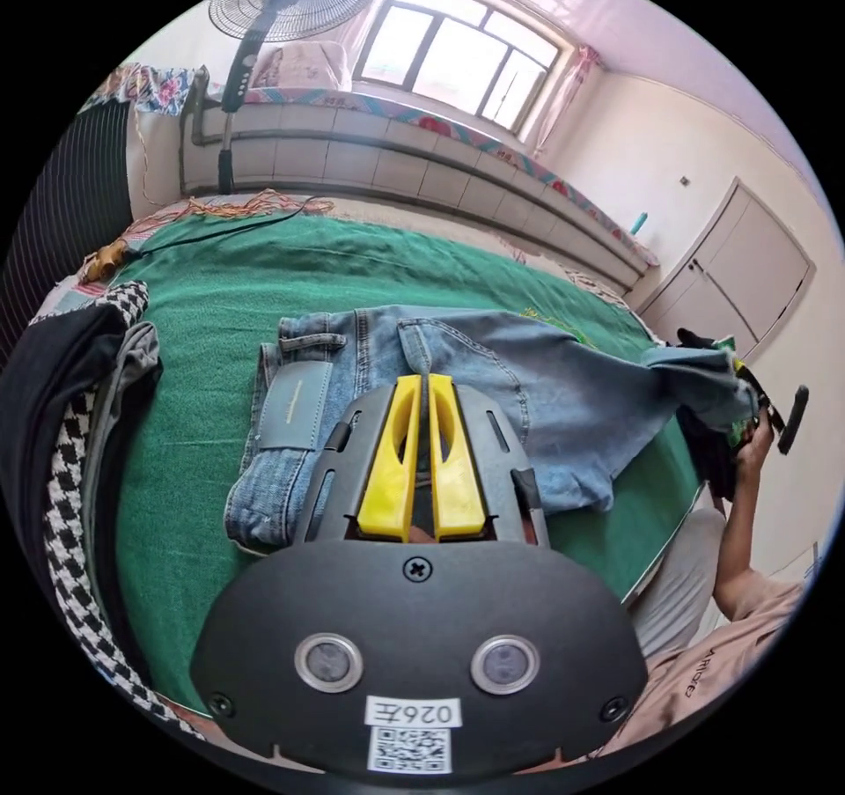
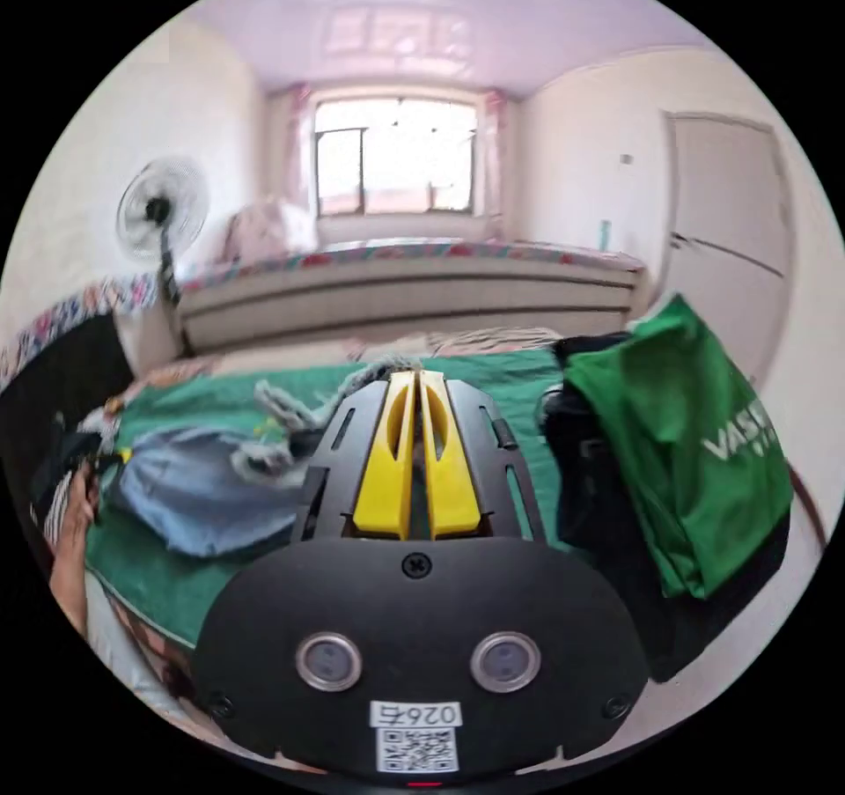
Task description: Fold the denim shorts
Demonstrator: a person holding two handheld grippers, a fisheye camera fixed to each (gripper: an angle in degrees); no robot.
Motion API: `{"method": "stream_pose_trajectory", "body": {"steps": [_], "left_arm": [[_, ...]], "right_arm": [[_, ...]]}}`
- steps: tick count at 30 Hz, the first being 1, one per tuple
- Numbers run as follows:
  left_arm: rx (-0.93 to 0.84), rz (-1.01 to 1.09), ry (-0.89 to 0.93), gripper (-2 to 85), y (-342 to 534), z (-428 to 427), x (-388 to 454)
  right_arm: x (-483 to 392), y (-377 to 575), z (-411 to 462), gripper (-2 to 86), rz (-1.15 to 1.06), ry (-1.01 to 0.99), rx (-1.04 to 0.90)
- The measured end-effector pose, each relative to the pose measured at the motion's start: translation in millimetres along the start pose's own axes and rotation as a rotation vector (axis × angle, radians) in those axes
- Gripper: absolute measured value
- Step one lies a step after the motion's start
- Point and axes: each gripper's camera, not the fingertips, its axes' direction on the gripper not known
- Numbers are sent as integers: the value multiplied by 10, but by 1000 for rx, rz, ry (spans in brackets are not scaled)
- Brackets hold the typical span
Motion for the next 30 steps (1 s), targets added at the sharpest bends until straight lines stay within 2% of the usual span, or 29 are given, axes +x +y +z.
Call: {"method": "stream_pose_trajectory", "body": {"steps": [2,4,7,10,13,17,20,22,25,27,28,30], "left_arm": [[39,-5,35,-3,16,-161,-52],[53,-26,78,-3,57,-301,-176],[26,-120,173,-4,125,-301,-449],[109,-256,181,-7,264,-401,-739],[238,-281,136,-8,373,-691,-814],[272,-143,36,0,298,-820,-556],[196,-26,-14,50,152,-600,-244],[32,11,-40,137,8,-205,-75],[-151,48,-122,221,-151,368,53],[-269,80,-188,228,-198,742,112],[-282,133,-275,223,-174,869,237],[-284,178,-272,183,-154,902,400]], "right_arm": [[829,-275,-264,-12,129,140,144],[1317,-495,-248,-11,195,254,189],[2108,-957,326,-10,301,321,86],[2821,-1365,1083,-10,384,252,-87],[3296,-1711,1234,-9,448,127,-1],[3460,-2256,1287,-5,338,201,137],[3609,-2541,1673,15,259,197,97],[3837,-2665,2019,44,249,189,30],[4335,-2759,2657,104,250,144,-92],[4624,-2769,3101,136,252,103,-176],[4791,-2757,3444,148,245,76,-238],[4985,-2674,4075,162,215,34,-384]]}}
